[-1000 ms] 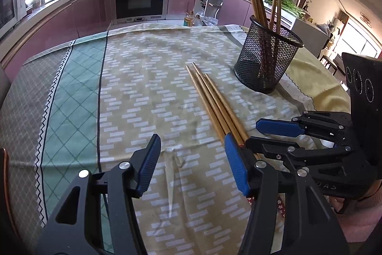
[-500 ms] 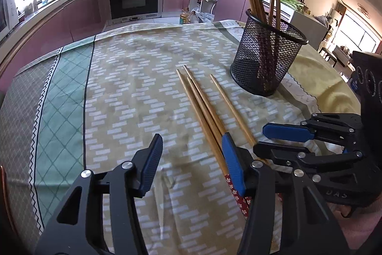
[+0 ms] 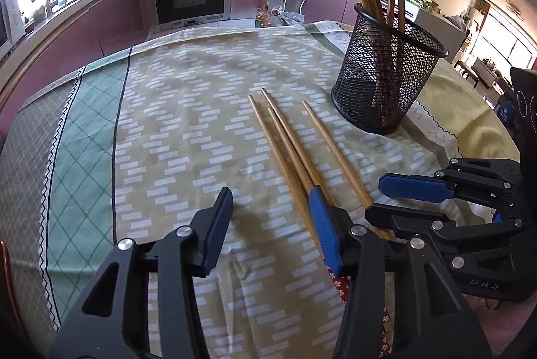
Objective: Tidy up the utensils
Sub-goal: 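Withdraw both tools from the holder back over the chopsticks on the cloth, then close the left tool on a chopstick while the right tool grasps another chopstick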
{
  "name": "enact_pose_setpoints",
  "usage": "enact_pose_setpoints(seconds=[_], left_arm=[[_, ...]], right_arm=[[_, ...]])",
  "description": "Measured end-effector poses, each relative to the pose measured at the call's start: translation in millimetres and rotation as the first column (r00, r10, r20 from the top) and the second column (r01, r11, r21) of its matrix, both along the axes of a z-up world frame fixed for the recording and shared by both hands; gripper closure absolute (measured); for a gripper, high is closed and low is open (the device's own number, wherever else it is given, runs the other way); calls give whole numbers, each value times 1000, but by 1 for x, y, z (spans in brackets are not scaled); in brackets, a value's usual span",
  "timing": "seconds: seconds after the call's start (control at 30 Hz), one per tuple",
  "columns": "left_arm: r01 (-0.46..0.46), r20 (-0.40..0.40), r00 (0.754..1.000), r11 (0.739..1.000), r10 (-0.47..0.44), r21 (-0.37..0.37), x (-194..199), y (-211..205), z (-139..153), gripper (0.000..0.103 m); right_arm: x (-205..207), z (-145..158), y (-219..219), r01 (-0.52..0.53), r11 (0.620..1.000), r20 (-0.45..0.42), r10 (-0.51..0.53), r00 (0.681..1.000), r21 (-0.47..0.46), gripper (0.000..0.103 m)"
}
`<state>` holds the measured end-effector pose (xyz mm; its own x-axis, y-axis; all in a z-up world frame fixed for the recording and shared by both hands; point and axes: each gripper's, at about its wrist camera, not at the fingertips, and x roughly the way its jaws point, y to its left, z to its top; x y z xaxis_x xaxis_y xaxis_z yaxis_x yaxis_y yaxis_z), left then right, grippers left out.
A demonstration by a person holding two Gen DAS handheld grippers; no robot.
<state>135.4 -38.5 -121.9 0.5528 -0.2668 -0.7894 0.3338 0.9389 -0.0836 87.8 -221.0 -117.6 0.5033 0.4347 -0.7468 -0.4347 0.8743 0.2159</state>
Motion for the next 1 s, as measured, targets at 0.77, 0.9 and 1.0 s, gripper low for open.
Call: enact_pose_setpoints(seconds=[0.77, 0.9, 1.0], left_arm=[[-21, -33, 999, 999, 20, -27, 8, 2, -1, 92], [-40, -36, 999, 997, 38, -63, 1, 9, 1, 95], [-31, -26, 999, 996, 29, -80, -7, 11, 6, 95]], right_arm=[[19, -3, 1, 49, 999, -6, -49, 999, 0, 94], [17, -3, -6, 62, 998, -17, -61, 998, 31, 97], [13, 1, -11, 56, 997, -4, -56, 998, 51, 97]])
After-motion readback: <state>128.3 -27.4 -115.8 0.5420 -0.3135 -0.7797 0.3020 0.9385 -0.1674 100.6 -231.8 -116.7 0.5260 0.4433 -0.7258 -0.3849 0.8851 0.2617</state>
